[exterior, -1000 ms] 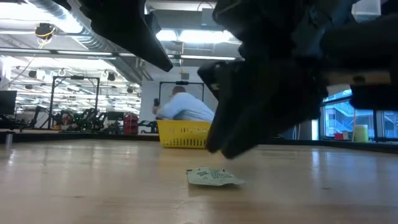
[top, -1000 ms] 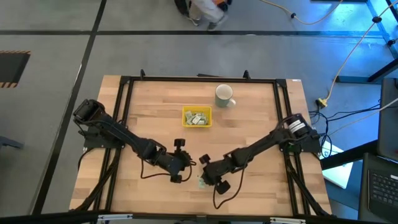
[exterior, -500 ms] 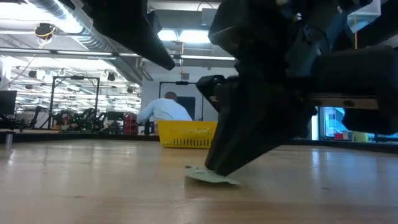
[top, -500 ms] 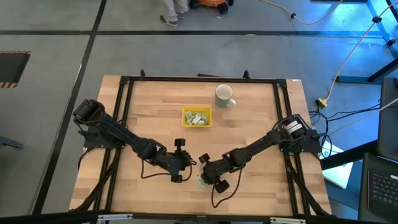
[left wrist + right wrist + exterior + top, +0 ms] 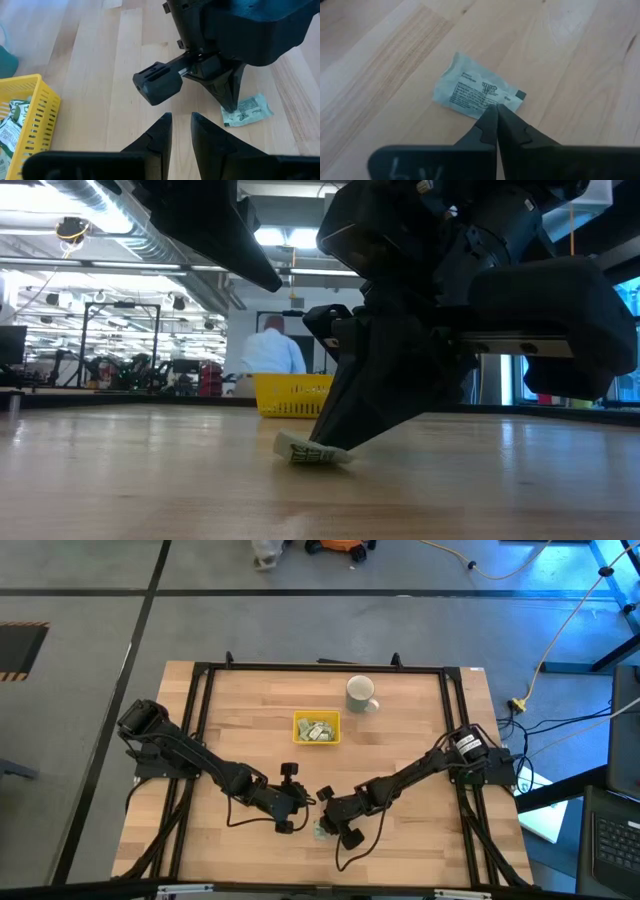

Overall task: Pick and place Stevia / Truvia into bins
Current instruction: Put the stevia tea packet into the yellow bin

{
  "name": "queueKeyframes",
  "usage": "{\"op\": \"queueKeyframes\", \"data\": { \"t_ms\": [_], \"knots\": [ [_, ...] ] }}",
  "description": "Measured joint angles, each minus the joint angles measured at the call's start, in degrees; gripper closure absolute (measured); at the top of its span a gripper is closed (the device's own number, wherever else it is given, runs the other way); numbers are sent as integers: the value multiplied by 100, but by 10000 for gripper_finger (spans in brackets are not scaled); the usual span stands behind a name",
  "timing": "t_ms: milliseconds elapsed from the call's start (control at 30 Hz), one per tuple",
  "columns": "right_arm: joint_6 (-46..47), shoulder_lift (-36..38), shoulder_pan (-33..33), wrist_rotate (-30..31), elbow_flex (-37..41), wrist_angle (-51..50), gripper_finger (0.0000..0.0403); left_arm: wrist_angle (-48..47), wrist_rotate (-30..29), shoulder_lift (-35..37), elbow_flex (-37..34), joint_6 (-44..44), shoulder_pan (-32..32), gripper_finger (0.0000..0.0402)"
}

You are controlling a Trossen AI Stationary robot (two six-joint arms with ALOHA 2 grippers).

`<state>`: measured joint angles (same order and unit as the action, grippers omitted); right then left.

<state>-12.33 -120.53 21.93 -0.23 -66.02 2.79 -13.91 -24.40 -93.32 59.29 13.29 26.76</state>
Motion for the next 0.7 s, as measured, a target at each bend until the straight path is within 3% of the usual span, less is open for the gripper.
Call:
{"op": "queueKeyframes", "data": {
  "t_ms": [200,500,700],
  "knots": [
    [-1,178,-16,105,39,-129,400,0,0,0,0,-2,0,336],
    [-174,1178,-123,1319,71,-1387,402,0,2,0,0,1,0,336],
    [-504,1607,-590,1460,70,-1881,402,-2,31,0,0,3,15,336]
  ]
}}
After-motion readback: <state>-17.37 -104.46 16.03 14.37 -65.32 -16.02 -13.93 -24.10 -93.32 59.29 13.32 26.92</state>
